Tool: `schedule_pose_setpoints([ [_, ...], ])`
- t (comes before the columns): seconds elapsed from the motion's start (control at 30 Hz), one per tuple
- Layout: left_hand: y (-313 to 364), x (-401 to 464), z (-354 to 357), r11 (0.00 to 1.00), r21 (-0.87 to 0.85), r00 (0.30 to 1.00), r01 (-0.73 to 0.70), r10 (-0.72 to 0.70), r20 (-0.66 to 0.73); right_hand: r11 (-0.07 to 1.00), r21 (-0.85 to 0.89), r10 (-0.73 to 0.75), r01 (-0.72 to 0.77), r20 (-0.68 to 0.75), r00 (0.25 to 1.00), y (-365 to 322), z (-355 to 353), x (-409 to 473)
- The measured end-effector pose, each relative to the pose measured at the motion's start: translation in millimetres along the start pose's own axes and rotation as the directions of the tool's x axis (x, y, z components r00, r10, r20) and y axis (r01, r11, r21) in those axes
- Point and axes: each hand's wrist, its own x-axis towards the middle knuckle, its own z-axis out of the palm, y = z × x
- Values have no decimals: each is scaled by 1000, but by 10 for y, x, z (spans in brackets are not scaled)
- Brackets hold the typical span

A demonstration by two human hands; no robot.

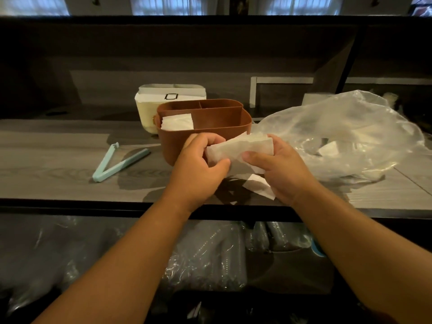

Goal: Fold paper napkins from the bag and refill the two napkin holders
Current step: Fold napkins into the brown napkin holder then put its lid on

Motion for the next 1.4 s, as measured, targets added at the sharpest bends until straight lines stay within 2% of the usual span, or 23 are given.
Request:
schedule_pose_setpoints([
  [0.1,-70,-63,-117,997,-69,999,33,-32,4,1000,-6,19,-18,59,998,57,77,-44],
  [0.23,-169,-158,-223,996,-78,999,39,-36,31,972,-223,-32,70,167,985,88,119,-98],
  [0.43,-236,-209,-261,996,-86,992,35,-24,125,872,-448,-101,197,229,968,116,163,-185],
  [0.7,-278,-232,-302,982,-187,994,11,9,106,775,-543,-209,323,262,942,156,194,-269],
  [0.83,-270,-213,-274,985,-170,992,35,-13,125,789,-547,-185,280,222,957,147,210,-283],
  [0.97,-273,-175,-261,978,-186,995,94,-87,48,793,-552,-184,258,186,965,74,234,-305],
  [1.07,-205,-103,-286,976,-186,993,110,-103,49,835,-524,-200,167,-7,980,-92,51,-193],
  [1.1,-168,-74,-287,978,-181,994,101,-90,69,788,-606,-182,107,-63,981,-139,-48,-120],
  [1.13,-130,-46,-282,980,-177,993,92,-76,93,669,-743,-138,31,-83,987,-161,-155,-45],
  [1.17,-93,-22,-268,980,-176,991,88,-68,119,503,-864,-75,-29,-77,994,-163,-248,16],
  [1.2,-66,1,-249,980,-179,987,89,-64,145,347,-936,-13,-55,-63,998,-157,-315,50],
  [1.23,-47,13,-224,978,-186,983,96,-64,170,240,-969,31,-54,-48,998,-144,-357,73],
  [1.33,-95,-6,-133,964,-235,970,125,-70,232,128,-992,106,-18,-4,994,-139,-373,79],
  [1.4,-153,-37,-93,954,-260,965,151,-85,247,130,-991,132,-27,-10,991,-148,-383,112],
])
